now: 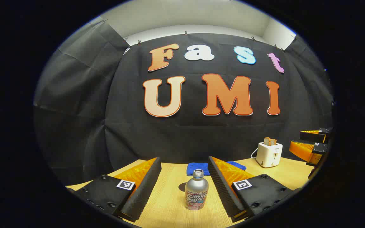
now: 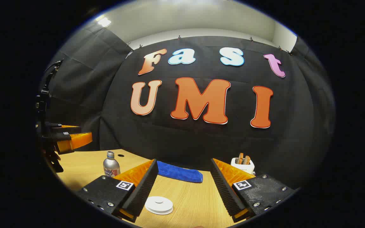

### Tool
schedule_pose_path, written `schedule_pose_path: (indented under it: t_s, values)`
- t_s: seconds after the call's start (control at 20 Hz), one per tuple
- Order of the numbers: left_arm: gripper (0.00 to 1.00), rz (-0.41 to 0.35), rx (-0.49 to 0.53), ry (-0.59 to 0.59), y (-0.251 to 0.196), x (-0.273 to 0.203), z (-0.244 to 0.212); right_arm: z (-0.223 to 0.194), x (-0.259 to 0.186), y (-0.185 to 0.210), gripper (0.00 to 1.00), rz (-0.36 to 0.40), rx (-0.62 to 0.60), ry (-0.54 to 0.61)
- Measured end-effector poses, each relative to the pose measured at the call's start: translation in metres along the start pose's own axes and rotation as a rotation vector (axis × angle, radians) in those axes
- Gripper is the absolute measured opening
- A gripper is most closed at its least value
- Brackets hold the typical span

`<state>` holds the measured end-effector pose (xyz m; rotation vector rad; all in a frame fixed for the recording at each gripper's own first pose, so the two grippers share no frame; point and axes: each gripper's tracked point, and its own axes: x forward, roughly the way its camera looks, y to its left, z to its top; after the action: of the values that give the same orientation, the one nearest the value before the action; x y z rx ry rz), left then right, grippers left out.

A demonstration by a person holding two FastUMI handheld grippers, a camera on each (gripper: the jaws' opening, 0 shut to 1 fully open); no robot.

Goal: Open the teacup lid with one hand, grasp the water bottle and pour water into the teacup with the other hand; after pouring, place the water bottle on the coaster and then close the teacup lid.

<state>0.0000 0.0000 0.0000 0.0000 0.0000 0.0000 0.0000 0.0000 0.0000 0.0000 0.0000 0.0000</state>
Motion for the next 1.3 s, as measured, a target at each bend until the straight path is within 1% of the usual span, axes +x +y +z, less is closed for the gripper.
schedule_pose_path:
  t_s: [0.15, 0.4, 0.45, 0.65, 0.7, 0.75, 0.9, 0.95, 1.15, 1.3]
  values:
    - [1.00, 0.003, 0.002, 0.002, 0.000, 0.001, 0.000, -0.002, -0.001, 0.000, 0.99, 0.001, 0.005, 0.005]
    - [0.97, 0.001, 0.002, 0.003, -0.001, -0.001, -0.001, -0.006, 0.000, 0.001, 0.98, 0.005, 0.005, 0.013]
    - [1.00, 0.002, 0.001, 0.002, -0.001, 0.000, -0.001, -0.006, -0.001, 0.002, 0.98, 0.008, 0.004, 0.013]
    - [1.00, -0.003, -0.003, 0.004, -0.003, -0.001, -0.003, -0.009, -0.001, 0.003, 0.98, 0.011, -0.006, 0.018]
    - [0.97, -0.002, -0.003, 0.004, -0.003, -0.001, -0.003, -0.008, 0.000, 0.001, 0.98, 0.001, -0.010, 0.016]
    - [1.00, 0.005, 0.001, 0.004, -0.001, 0.000, -0.003, -0.008, 0.000, -0.004, 0.99, -0.011, -0.016, 0.014]
    - [1.00, 0.011, 0.005, 0.007, -0.001, -0.001, -0.004, -0.008, 0.000, -0.002, 1.00, -0.007, -0.004, 0.019]
    - [1.00, 0.012, 0.004, 0.007, 0.000, -0.001, -0.005, -0.009, 0.000, -0.001, 0.98, -0.002, 0.000, 0.020]
    - [1.00, 0.011, 0.003, 0.013, -0.001, -0.002, -0.008, -0.021, 0.001, 0.007, 0.98, 0.020, -0.005, 0.042]
    - [0.99, 0.008, 0.010, 0.018, -0.002, -0.004, -0.010, -0.039, 0.005, 0.013, 0.98, 0.028, 0.001, 0.071]
